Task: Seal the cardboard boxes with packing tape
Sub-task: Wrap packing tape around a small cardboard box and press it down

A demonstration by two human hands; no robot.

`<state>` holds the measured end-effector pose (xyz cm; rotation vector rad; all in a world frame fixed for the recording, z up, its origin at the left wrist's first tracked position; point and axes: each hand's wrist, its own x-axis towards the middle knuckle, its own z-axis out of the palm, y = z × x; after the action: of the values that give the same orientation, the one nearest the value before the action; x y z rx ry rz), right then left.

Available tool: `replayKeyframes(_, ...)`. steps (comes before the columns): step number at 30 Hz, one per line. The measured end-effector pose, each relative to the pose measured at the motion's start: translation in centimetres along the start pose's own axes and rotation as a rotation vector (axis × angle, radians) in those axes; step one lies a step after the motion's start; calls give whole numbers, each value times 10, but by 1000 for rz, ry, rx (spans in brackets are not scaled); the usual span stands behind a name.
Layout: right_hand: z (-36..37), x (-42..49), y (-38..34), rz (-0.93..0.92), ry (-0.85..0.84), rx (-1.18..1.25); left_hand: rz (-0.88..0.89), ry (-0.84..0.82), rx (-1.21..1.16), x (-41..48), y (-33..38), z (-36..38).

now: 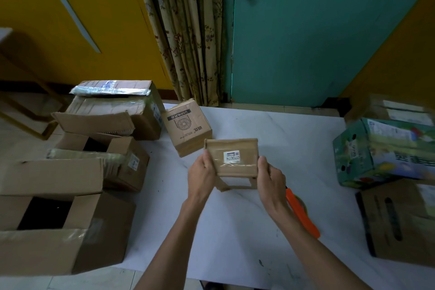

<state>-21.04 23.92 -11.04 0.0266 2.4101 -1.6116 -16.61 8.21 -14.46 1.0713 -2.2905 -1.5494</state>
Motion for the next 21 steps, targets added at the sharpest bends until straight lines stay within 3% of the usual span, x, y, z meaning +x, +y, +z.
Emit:
replayKeyframes(2, 1, -1, 6, -81, -62, 58, -113, -73, -221, 1, -11, -15)
replayKeyframes(4, 4, 6, 17, -186, -77, -118, -247, -146, -364, -1, -25, -23)
replayKeyframes(8, 7, 19, 30, 107, -60, -232, -388, -37, -405, 1, -52, -19)
replayKeyframes(11, 10, 25, 41, 325, -140, -204, -374, 189, -190, 4, -67, -16)
replayKeyframes(13, 13, 27, 46, 387, -156, -166, -370, 251, -230, 3, -65, -17)
replayKeyframes(17, 22, 30, 43, 336, -78, -202, -376, 76, -376, 7, -49, -20)
replayKeyframes(21, 31, 30, 40, 284, -31, -267, -141, -59, -45, 2, -36, -12)
